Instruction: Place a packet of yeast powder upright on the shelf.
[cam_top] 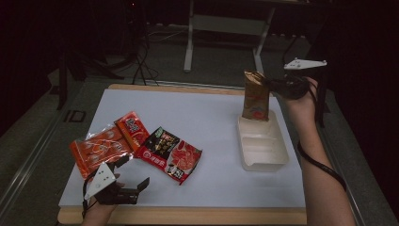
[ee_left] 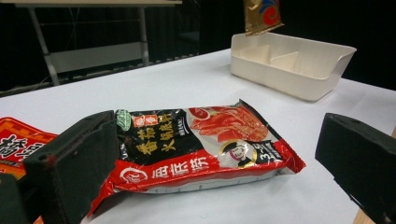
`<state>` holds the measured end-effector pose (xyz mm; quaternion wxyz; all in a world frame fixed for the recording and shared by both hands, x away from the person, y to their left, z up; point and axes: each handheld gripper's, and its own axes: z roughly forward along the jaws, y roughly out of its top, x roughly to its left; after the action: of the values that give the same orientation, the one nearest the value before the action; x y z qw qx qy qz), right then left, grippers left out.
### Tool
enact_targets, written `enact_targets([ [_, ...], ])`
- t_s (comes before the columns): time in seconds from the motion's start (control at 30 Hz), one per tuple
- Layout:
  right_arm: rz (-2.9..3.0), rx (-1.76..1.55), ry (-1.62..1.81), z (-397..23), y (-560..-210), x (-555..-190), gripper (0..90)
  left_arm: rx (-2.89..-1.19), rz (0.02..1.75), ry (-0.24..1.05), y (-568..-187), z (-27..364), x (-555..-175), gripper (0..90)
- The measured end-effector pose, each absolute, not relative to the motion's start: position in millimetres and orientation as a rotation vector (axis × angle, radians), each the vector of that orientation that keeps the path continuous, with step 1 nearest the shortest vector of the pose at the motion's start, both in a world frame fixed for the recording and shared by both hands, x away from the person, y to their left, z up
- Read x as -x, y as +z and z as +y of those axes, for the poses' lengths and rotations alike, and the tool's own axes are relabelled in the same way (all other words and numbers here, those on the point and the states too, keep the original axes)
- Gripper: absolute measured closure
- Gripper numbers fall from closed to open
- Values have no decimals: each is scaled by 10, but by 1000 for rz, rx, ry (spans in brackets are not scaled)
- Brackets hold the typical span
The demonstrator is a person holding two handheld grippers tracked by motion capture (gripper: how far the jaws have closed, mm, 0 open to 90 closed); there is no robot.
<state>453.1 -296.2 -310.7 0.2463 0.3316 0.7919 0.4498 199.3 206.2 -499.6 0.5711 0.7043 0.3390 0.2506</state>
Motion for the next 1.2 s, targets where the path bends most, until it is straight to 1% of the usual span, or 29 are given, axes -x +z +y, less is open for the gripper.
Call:
enact_targets([
  [0.6, 2177, -883, 1237, -3037, -3472, -4846, 882, -1663, 803, 589, -5012, 2067, -1969, 2],
  [0.83, 2194, -872, 1243, -3019, -3632, -4888, 882, -1663, 802, 588, -5014, 2066, -1969, 2],
  [1.2, 2215, -953, 1269, -3112, -3842, -4881, 881, -1666, 804, 584, -5020, 2055, -1972, 2],
])
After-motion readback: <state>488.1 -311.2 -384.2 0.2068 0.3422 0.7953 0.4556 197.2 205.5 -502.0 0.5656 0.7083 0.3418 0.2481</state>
